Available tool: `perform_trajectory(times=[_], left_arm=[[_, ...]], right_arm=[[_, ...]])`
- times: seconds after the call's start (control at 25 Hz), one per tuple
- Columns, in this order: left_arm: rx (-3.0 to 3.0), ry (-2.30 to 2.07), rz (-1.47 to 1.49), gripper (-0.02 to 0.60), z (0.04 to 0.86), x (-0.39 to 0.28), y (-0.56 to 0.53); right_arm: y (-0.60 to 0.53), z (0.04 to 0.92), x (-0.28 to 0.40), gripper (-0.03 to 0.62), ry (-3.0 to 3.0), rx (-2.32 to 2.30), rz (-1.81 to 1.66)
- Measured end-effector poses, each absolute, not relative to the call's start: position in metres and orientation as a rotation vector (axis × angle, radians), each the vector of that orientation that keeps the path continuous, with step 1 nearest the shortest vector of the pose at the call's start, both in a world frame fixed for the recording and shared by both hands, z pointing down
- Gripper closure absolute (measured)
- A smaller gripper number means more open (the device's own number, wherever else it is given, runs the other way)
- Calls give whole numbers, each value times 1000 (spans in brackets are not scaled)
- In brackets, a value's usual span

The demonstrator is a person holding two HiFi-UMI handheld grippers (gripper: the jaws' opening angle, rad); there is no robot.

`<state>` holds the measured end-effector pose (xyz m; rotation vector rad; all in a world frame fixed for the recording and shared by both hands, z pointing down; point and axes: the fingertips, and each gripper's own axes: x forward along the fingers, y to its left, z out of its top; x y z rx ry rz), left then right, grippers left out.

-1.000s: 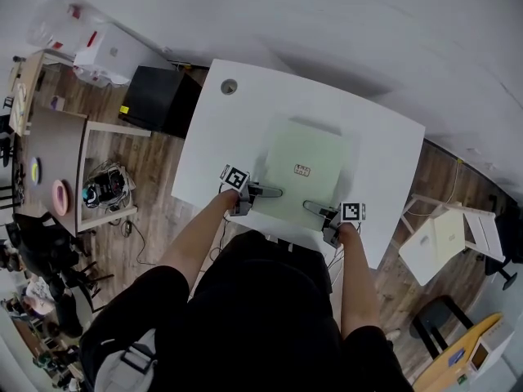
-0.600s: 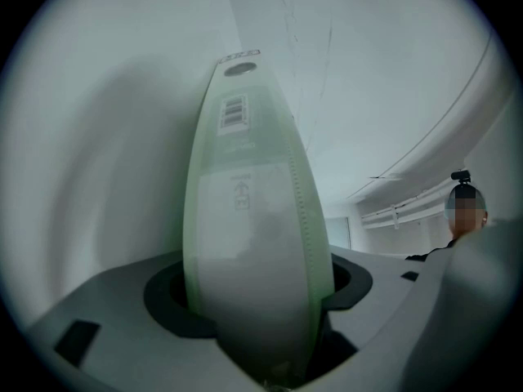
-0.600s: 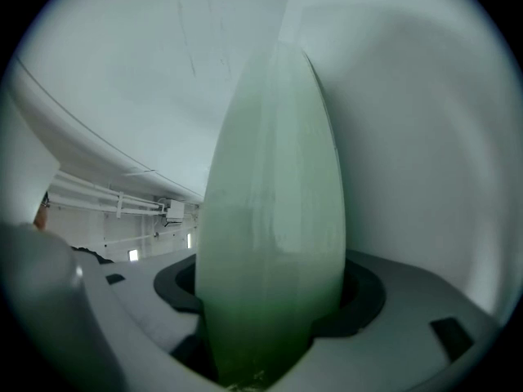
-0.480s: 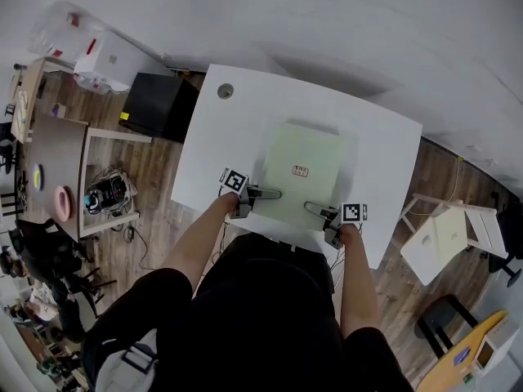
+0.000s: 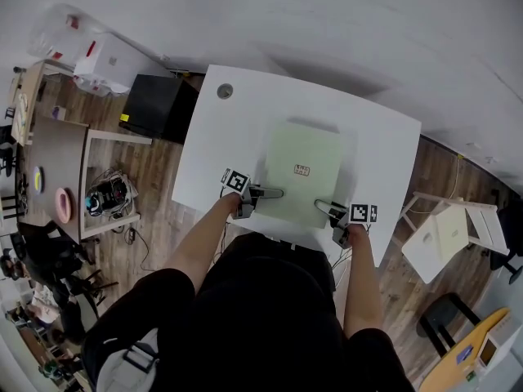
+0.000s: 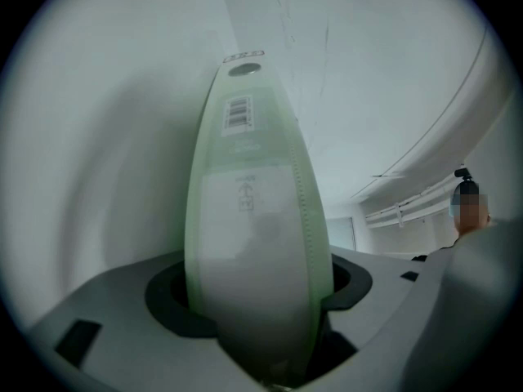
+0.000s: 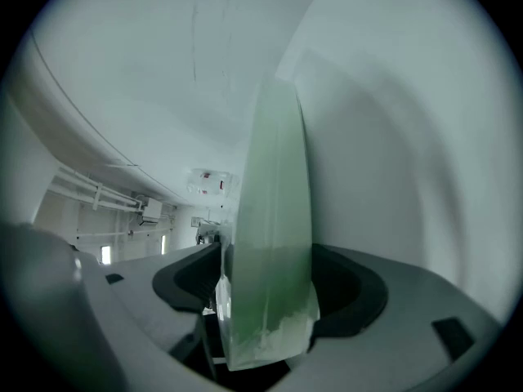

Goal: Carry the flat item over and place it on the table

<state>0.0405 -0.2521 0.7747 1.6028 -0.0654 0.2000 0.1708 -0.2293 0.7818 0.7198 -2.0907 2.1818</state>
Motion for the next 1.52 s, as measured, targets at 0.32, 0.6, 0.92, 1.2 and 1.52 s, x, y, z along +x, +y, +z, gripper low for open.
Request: perform_trajectory(times=[0.32, 0.6, 0.92, 1.2, 1.52], left_arm=[[1617, -108, 191, 255, 775, 41, -254], [1620, -88, 206, 253, 772, 39, -252], [1660, -156, 240, 249, 774, 25, -254], [1685, -205, 285, 245, 776, 7, -251], [1724, -305, 282, 239, 776, -12, -256]], right_arm=[[-231, 785, 176, 267, -2112, 780, 2117], [-231, 788, 178, 269, -2102, 806, 2079], [-231, 790, 178, 269, -2087, 810, 2060], [-231, 789, 178, 269, -2099, 831, 2043], [-231, 791, 181, 269, -2099, 893, 1968]])
